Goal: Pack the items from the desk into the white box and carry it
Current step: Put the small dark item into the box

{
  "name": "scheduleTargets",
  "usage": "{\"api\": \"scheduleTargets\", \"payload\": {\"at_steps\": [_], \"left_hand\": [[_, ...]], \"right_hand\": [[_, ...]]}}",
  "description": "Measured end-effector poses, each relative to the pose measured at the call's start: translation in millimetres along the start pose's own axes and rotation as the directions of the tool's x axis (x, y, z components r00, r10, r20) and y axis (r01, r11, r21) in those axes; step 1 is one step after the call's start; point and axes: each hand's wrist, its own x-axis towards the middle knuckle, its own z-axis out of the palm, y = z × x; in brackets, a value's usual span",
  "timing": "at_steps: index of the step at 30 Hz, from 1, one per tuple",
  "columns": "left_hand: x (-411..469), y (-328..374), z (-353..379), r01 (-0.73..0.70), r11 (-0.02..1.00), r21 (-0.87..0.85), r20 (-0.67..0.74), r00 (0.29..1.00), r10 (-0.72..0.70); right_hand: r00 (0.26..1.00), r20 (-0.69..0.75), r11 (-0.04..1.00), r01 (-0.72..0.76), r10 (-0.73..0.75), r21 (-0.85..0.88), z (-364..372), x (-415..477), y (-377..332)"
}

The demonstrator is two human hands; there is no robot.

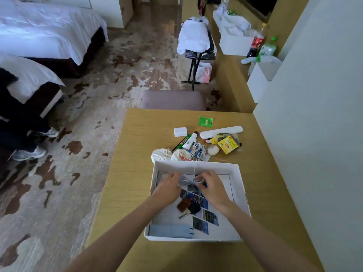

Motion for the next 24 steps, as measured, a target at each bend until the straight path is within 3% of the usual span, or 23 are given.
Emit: {"api": "scheduleTargets", "payload": {"at_steps": [4,8,12,15,24], "left_hand": [[6,7,3,-0.037,0.999,0.013,-0.059,0.998,0.038],[10,11,0,-0.031,0.998,0.046,-0.091,0.995,0.035],[6,17,2,0.025,0.997,0.069,-0.057,0.998,-0.021],[0,15,7,0.008,0.992,0.123,-0.050,0.999,-0.002],[-11,14,21,-0.227,0.939,0.257,0.234,0.958,0.168]], "right_hand": [[0.998,-0.055,0.999,-0.026,0.024,-0.040,6,-2,5],[0.991,-0.120,0.998,-0.053,0.056,0.026,10,1,4],[0.988,-0.153,0.996,-0.034,0.021,-0.081,10,1,3],[0.993,-0.115,0.995,0.013,-0.025,-0.099,2,-3,5],[0.993,0.110,0.992,0.060,-0.048,-0.112,-17,-21,22]]}}
